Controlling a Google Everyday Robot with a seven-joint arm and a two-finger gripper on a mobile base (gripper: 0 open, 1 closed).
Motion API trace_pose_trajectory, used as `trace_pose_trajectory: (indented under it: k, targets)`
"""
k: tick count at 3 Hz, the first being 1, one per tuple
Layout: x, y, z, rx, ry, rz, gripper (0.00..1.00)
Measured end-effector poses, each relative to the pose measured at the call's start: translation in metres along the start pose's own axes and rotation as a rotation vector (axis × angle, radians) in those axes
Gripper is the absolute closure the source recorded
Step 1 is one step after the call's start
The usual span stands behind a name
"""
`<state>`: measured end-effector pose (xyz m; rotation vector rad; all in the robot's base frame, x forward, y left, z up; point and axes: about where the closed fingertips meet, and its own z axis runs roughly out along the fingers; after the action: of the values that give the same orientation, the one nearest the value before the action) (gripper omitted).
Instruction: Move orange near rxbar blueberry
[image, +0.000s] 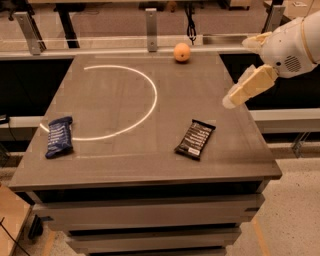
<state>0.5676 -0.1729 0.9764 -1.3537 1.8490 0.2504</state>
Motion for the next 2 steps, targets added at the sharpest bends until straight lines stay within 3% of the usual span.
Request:
trace_pose_trajectory:
  k: [1,2]
  targets:
    - [0.000,0.000,0.000,0.000,0.000,0.000,0.00]
    - [-0.007,-0.012,0.015,0.034,-0.064,0.038,0.00]
